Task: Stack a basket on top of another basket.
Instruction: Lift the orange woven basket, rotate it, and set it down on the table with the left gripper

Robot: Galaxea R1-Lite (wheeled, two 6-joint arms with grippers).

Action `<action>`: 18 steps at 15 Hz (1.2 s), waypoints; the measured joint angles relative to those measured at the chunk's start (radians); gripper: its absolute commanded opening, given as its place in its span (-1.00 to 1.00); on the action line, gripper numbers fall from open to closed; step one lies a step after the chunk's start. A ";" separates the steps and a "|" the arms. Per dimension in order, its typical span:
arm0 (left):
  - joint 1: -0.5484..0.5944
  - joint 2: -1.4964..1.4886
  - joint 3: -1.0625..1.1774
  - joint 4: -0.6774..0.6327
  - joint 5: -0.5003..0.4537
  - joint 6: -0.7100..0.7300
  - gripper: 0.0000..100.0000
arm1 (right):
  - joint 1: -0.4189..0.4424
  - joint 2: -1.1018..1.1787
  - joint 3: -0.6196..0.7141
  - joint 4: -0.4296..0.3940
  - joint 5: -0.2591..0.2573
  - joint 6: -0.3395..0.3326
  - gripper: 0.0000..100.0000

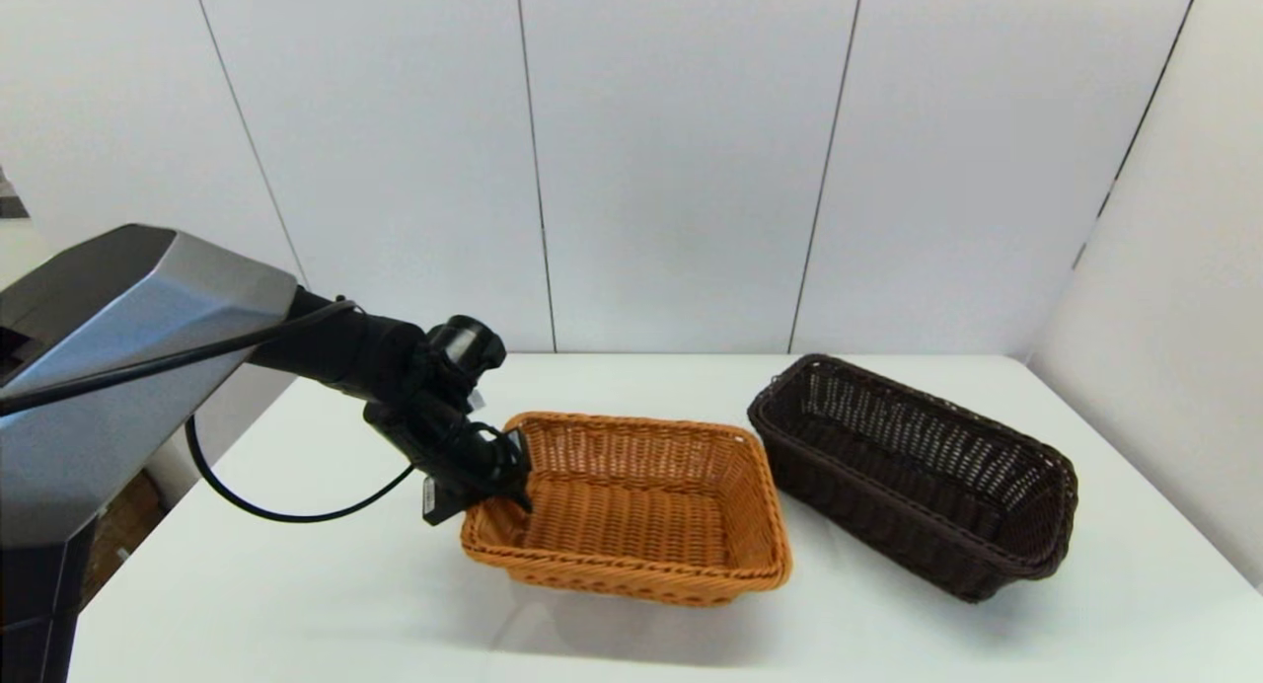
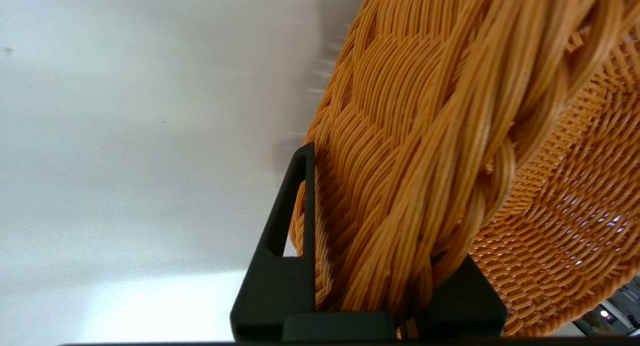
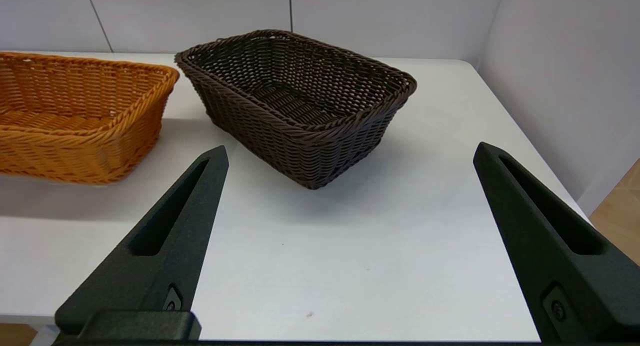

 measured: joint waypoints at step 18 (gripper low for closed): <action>-0.046 0.025 -0.023 -0.006 0.042 -0.079 -1.00 | 0.000 0.000 0.000 0.000 0.000 0.000 1.00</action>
